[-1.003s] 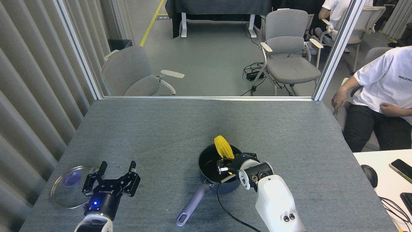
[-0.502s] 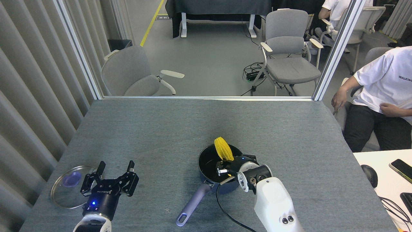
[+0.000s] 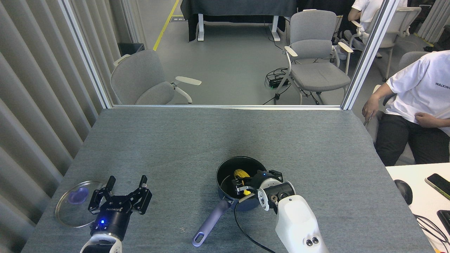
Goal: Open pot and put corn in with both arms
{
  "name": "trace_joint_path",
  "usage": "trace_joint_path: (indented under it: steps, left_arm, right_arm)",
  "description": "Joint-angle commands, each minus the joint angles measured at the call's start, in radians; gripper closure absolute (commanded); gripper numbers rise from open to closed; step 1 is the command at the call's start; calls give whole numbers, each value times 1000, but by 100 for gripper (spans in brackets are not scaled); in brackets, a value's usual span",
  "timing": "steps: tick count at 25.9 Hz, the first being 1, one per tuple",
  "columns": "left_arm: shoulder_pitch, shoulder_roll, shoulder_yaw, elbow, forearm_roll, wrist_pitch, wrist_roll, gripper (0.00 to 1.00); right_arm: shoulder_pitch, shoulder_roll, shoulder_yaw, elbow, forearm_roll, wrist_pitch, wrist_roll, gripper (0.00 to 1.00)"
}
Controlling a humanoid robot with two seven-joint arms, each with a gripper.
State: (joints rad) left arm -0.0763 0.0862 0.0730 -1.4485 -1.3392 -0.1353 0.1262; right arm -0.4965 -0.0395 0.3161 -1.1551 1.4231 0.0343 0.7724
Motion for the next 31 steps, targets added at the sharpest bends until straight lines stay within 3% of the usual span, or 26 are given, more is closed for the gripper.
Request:
trace_joint_path:
  steps: [1, 10, 13, 19, 21, 24, 27, 31]
  left_arm:
    - [4, 1, 4, 2, 0, 0, 0, 1]
    - [-2, 3, 8, -12, 0, 0, 0, 1]
    - [-3, 3, 8, -13, -1, 0, 0, 1]
    - [-8, 6, 7, -13, -1, -3, 0, 1]
    - [-8, 7, 7, -12, -1, -3, 0, 1]
    - [-8, 6, 7, -7, -1, -9, 0, 1]
    - [-8, 6, 7, -6, -1, -9, 0, 1]
    - [-7, 1, 7, -1, -1, -7, 0, 1]
  right_arm:
    - [0, 3, 0, 0, -1, 4, 1, 1]
    - [-19, 3, -14, -6, -4, 7, -15, 1]
    - [-45, -13, -28, -17, -9, 7, -157, 1]
    - [-57, -26, -284, -21, -15, -8, -469, 1]
    - [-50, -56, -325, -20, -15, -28, -587, 1]
    - [3, -123, -347, -20, -16, -59, -728, 1]
    - [108, -145, -356, -43, -13, -54, -743, 1]
    - [292, -146, -362, -199, -12, -47, -743, 1]
